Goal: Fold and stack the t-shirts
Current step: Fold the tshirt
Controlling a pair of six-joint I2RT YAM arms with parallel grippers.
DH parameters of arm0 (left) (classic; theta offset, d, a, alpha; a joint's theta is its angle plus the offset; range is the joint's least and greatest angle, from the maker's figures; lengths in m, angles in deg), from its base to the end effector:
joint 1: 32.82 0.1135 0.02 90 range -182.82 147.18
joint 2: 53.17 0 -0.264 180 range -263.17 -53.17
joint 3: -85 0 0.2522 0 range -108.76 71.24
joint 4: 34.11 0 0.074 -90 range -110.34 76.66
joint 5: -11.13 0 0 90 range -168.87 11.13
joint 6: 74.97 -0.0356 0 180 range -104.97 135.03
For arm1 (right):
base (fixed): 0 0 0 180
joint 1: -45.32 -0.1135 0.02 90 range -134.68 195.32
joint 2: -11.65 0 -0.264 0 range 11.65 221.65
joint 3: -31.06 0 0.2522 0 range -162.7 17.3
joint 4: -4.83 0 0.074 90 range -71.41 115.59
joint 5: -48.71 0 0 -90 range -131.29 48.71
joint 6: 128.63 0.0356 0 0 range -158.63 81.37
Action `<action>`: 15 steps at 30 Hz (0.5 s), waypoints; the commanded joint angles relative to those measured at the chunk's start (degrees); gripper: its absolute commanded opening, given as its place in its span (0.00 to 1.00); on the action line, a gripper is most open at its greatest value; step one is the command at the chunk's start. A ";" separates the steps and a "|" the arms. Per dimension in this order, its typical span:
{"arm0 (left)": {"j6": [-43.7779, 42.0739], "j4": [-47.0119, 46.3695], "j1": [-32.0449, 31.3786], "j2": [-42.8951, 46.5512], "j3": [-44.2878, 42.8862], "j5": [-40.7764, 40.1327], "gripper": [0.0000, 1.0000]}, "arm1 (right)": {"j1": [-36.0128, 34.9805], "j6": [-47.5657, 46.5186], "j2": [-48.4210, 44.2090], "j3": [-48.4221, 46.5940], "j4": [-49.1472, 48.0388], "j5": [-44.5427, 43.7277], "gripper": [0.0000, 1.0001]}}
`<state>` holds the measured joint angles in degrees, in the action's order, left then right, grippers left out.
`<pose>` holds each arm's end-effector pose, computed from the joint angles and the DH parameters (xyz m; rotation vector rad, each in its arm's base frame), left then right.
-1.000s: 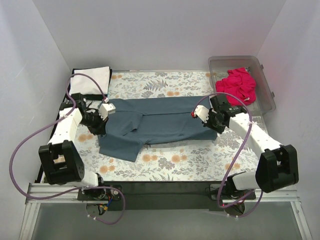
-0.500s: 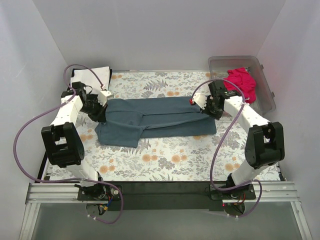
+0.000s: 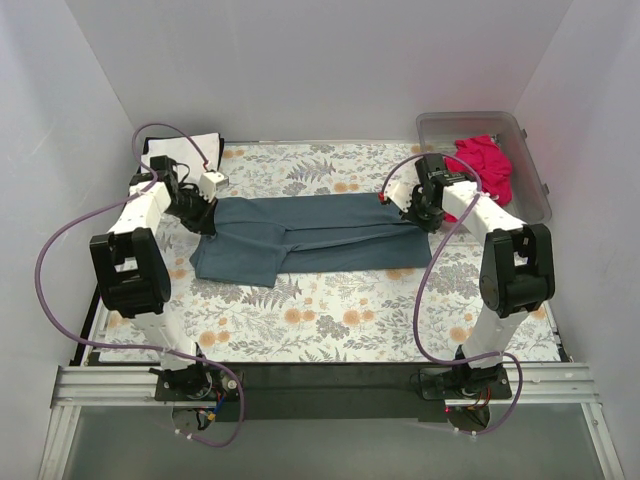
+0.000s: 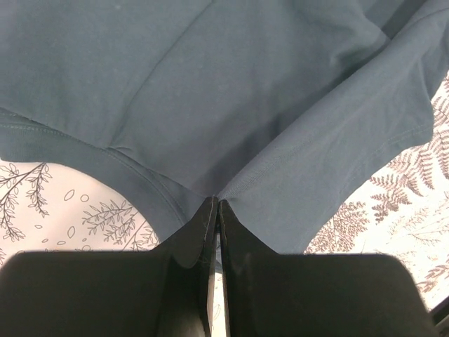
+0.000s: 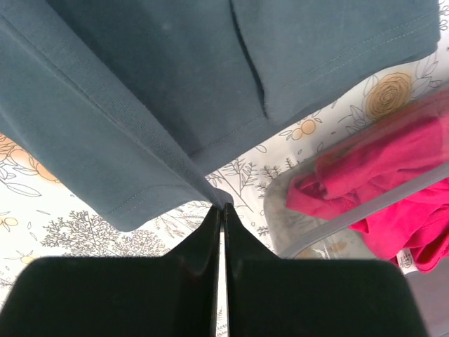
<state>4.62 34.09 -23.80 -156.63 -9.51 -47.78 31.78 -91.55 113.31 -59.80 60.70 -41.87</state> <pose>0.3523 0.0373 0.2291 0.1194 2.7474 -0.7014 0.3544 0.0850 0.2242 -1.5070 2.3055 -0.2047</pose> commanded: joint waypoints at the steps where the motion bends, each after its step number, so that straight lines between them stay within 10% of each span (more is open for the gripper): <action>1: 1.19 -3.10 -0.23 0.63 -2.39 -0.24 0.00 | 0.79 -2.35 0.37 -3.58 -0.27 0.14 0.01; 15: 1.71 -5.30 -0.23 -2.36 -2.92 -1.82 0.00 | 1.06 -2.71 4.85 -6.21 -0.97 0.14 0.01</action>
<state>6.02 30.79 -23.98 -159.30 -11.74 -48.92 32.50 -92.87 117.33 -63.54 60.33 -41.49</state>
